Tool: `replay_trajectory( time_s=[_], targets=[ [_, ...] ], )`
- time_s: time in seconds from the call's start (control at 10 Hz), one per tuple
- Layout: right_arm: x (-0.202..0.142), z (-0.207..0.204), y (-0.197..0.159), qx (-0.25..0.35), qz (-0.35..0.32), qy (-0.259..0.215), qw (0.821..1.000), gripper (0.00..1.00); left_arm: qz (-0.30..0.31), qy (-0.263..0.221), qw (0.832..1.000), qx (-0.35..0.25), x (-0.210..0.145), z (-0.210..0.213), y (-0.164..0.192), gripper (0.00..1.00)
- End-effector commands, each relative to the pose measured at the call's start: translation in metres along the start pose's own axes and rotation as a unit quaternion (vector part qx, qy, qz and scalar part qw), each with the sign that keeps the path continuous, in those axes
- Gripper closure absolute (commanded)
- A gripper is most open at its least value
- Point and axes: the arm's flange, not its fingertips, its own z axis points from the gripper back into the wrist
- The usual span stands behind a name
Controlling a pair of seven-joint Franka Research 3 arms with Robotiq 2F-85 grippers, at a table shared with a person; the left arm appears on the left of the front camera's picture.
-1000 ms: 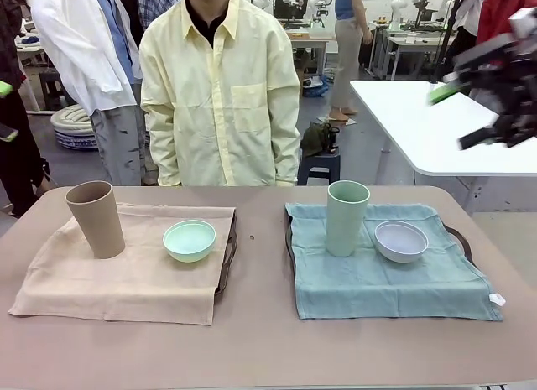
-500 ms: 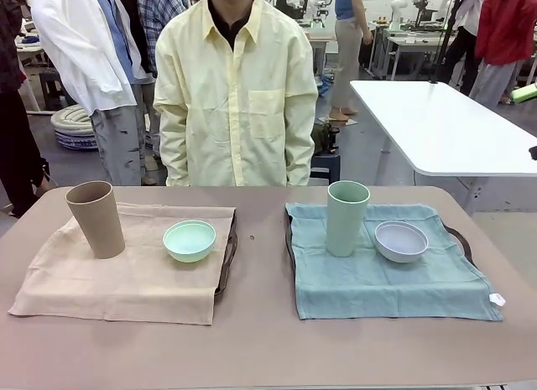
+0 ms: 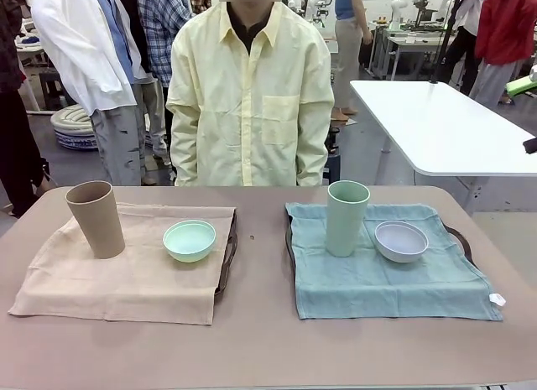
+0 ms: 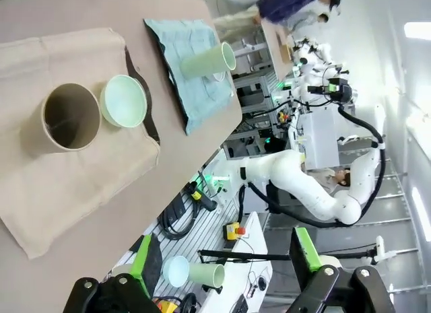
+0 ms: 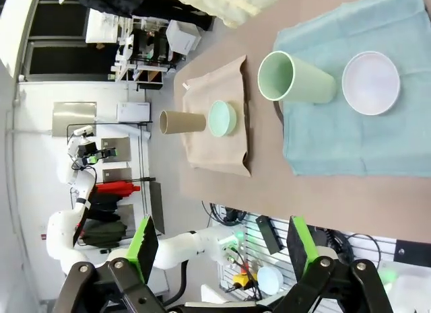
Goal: Set up a tray with a mat and arrange the tableware.
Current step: Place the Picnic Bowl and Reusable plastic cup back onto the Handle tray in front of the human's position.
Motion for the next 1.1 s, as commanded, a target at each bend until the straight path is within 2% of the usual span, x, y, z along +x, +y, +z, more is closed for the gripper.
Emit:
replay_trajectory(
  time_s=[0.0,0.2,0.5,0.6,0.8,0.9,1.0],
  targets=[
    [0.024,0.021,-0.04,0.049,-0.007,0.073,0.996,0.0,0.046,-0.019,0.997,-0.065,0.005,0.016,0.019,0.0],
    [0.042,0.053,-0.091,0.09,0.002,0.116,0.989,0.0,0.095,-0.008,0.985,-0.144,0.003,0.025,0.041,0.0],
    [0.066,0.07,-0.155,0.152,-0.032,0.146,0.977,0.0,0.156,-0.012,0.967,-0.199,-0.002,0.023,0.081,0.0],
    [0.068,0.067,-0.166,0.156,-0.045,0.145,0.976,0.0,0.164,-0.019,0.966,-0.199,-0.002,0.025,0.086,0.0],
    [0.056,0.065,-0.165,0.15,-0.04,0.138,0.978,0.0,0.137,-0.009,0.979,-0.154,0.002,0.02,0.085,0.0],
    [0.056,0.065,-0.165,0.15,-0.04,0.138,0.978,0.0,0.156,-0.008,0.969,-0.191,-0.006,0.008,0.095,0.0],
    [0.056,0.065,-0.165,0.15,-0.04,0.138,0.978,0.0,0.156,-0.008,0.969,-0.191,-0.006,0.008,0.095,0.0]
  ],
)
